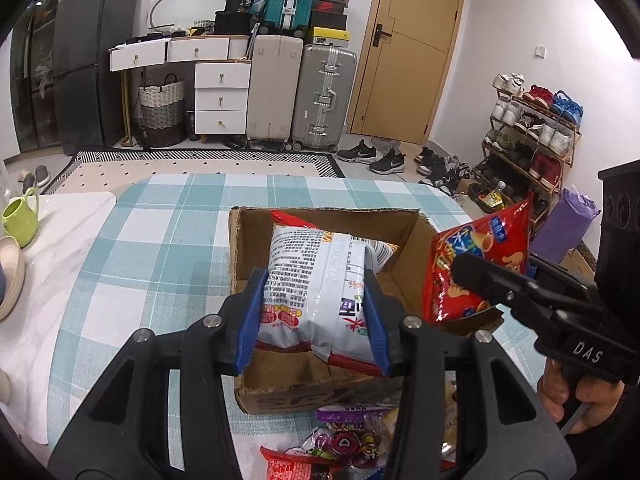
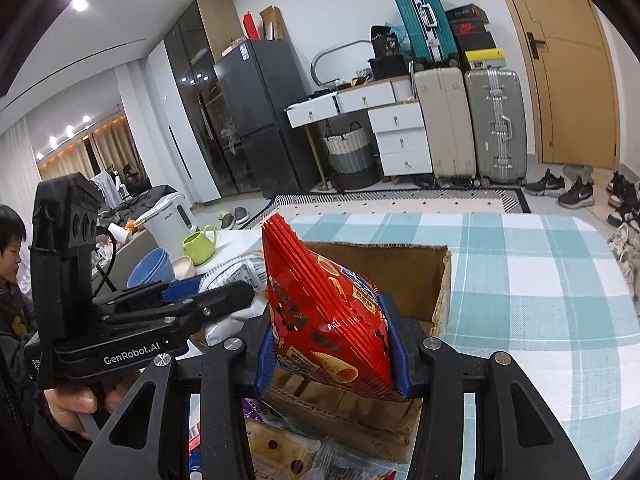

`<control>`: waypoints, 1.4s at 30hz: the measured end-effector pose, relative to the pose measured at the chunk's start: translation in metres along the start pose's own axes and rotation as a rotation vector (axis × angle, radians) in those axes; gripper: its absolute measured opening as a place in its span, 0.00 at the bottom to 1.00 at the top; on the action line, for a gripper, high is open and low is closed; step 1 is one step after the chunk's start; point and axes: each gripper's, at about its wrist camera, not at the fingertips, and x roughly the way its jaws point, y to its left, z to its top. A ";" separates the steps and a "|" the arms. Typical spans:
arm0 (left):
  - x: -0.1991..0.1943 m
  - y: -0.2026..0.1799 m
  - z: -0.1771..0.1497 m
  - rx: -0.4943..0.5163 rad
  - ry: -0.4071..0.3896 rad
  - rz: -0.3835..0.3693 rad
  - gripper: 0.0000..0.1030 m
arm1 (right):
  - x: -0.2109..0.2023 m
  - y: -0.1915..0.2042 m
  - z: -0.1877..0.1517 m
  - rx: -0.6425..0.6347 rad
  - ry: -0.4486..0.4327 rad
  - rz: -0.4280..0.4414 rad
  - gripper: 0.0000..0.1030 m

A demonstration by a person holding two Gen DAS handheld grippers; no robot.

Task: Organize snacks
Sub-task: 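Carry both packets into the cardboard box and open both grippers, then move both tools back over the snack pile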

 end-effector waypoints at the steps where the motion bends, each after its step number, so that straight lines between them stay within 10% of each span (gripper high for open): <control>1: 0.002 0.000 0.000 0.000 0.001 0.005 0.42 | 0.002 0.000 -0.001 0.000 0.002 0.001 0.45; 13: 0.012 -0.001 -0.002 0.022 0.019 -0.003 0.43 | -0.007 -0.002 -0.004 -0.016 -0.015 -0.047 0.50; 18: -0.005 -0.001 -0.005 0.019 0.006 -0.012 0.80 | -0.031 -0.003 -0.006 -0.015 -0.022 -0.065 1.00; 23: -0.035 -0.005 -0.013 0.046 -0.011 -0.030 0.99 | -0.054 -0.004 -0.016 -0.002 -0.009 -0.144 1.00; 42: -0.107 0.012 -0.086 -0.004 0.028 0.077 0.99 | -0.102 0.004 -0.069 0.027 0.065 -0.194 1.00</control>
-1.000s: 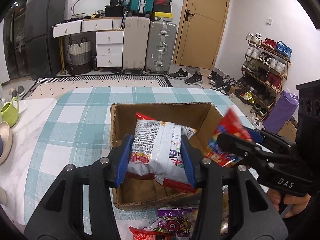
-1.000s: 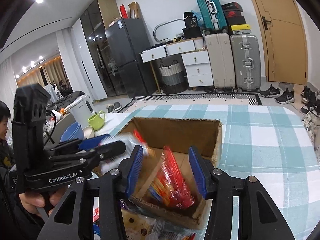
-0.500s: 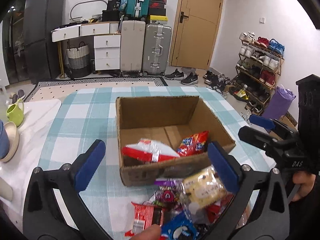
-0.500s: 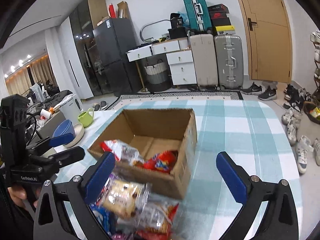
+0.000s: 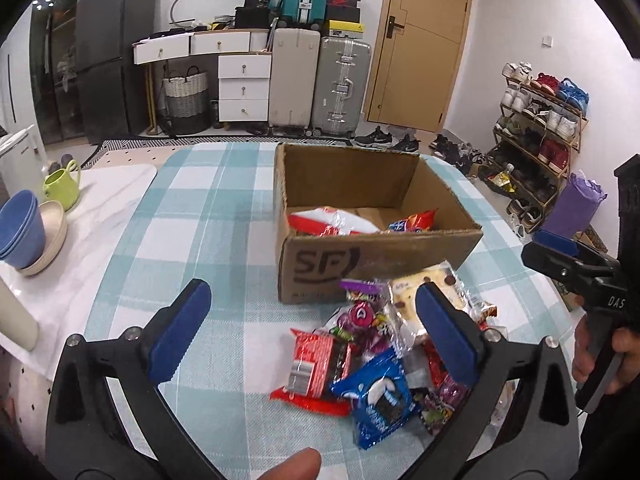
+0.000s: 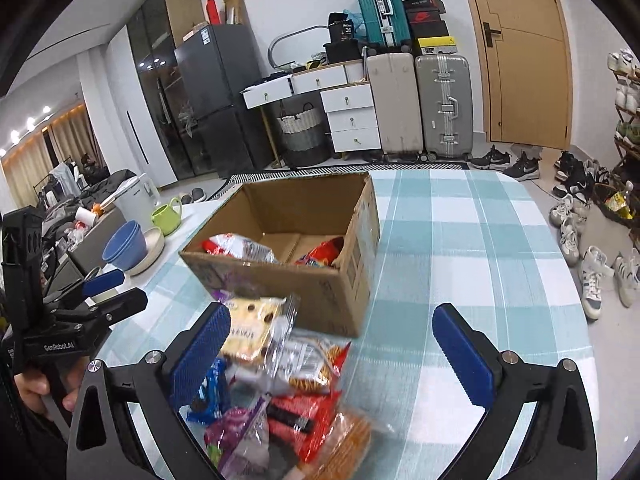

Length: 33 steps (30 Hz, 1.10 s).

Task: Organize snacks
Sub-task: 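Move both tools back over the snack pile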

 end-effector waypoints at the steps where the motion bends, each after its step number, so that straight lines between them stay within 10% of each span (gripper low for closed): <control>1: -0.002 0.000 -0.003 -0.002 0.000 0.006 0.99 | -0.001 0.001 -0.002 -0.006 -0.002 0.000 1.00; 33: 0.038 -0.034 -0.081 0.015 0.136 0.027 0.99 | 0.021 -0.016 -0.079 0.006 0.202 -0.038 1.00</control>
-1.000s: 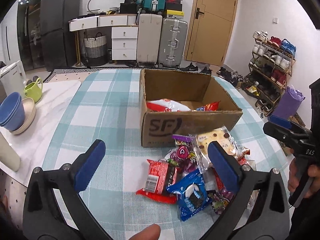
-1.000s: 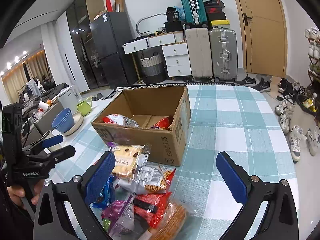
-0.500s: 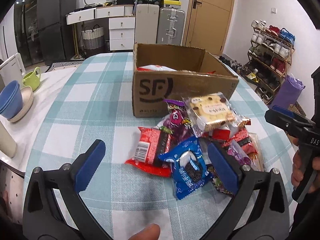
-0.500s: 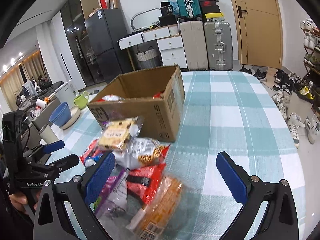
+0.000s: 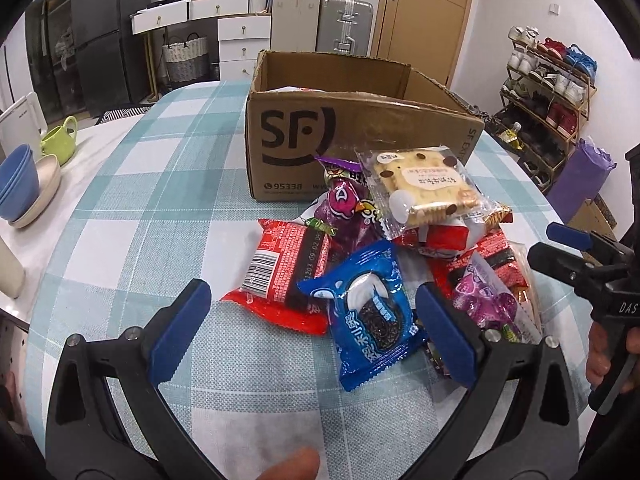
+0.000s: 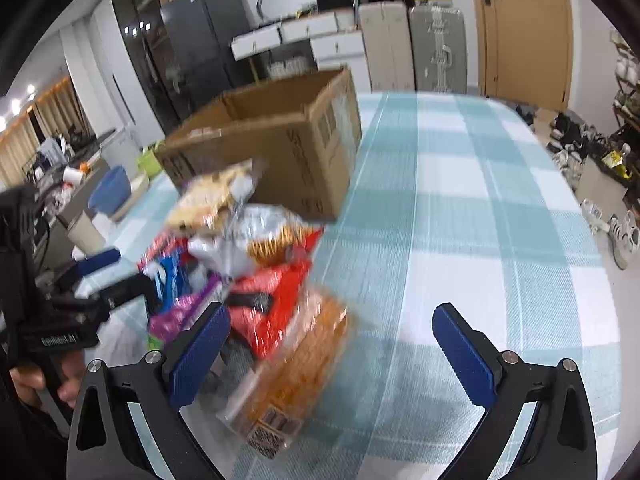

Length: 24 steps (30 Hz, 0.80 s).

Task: Organize snacks
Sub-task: 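Move both tools back over the snack pile, then grasp the orange bread roll packet with the right gripper while the left grasps the blue Oreo packet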

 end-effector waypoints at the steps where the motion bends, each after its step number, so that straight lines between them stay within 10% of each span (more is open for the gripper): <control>1: 0.000 -0.001 0.000 0.000 0.000 0.002 0.99 | 0.001 0.000 -0.002 -0.006 0.009 -0.007 1.00; 24: 0.029 -0.022 0.002 0.039 0.049 0.030 0.99 | 0.013 -0.005 -0.015 -0.116 0.128 -0.122 1.00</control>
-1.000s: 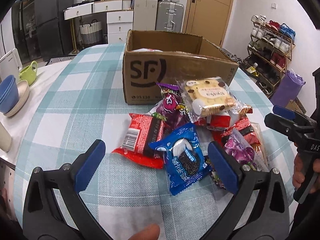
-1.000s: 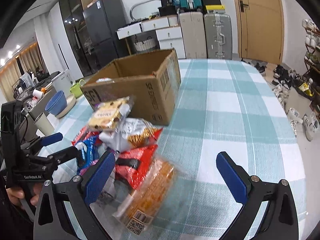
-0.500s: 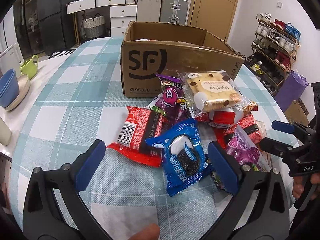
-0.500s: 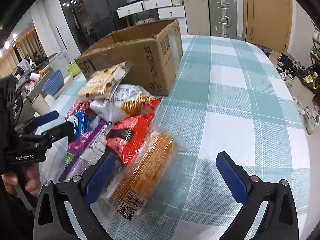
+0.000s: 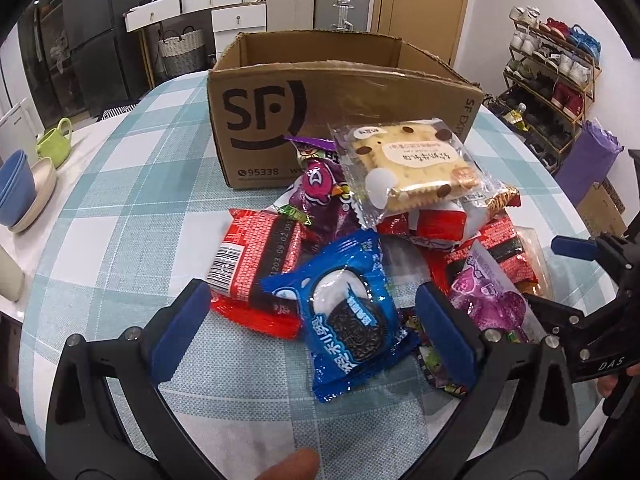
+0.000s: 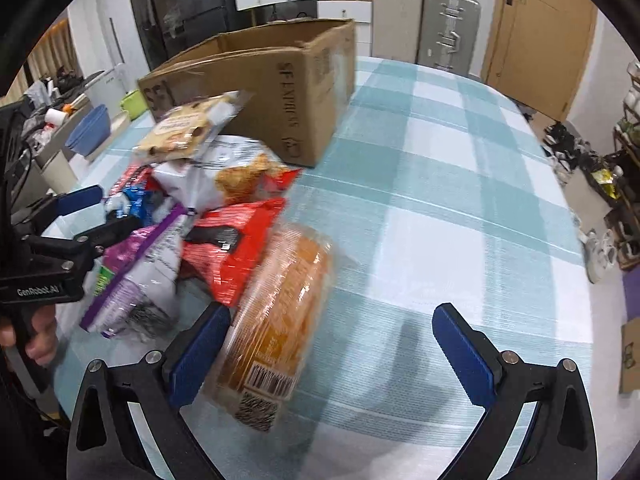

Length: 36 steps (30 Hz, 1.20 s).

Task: Organize snacks
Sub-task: 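Grasp the orange bread roll packet with the right gripper while the left grasps the blue Oreo packet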

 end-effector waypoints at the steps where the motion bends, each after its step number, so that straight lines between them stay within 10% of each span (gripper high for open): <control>1: 0.001 -0.001 0.001 0.000 -0.001 0.003 0.99 | 0.000 -0.005 0.000 0.013 -0.002 -0.005 1.00; 12: 0.004 0.000 -0.003 0.017 0.024 0.025 0.97 | 0.005 -0.003 -0.002 -0.010 0.000 0.031 0.83; 28: 0.000 -0.010 -0.009 0.060 0.005 -0.002 0.58 | 0.004 -0.005 -0.003 -0.005 -0.002 0.042 0.79; 30: -0.002 -0.012 -0.011 0.067 0.006 -0.016 0.42 | 0.003 -0.003 -0.004 -0.011 -0.004 0.049 0.73; 36: -0.006 -0.014 -0.015 0.086 0.006 -0.052 0.42 | 0.000 0.003 -0.005 -0.035 -0.019 0.086 0.42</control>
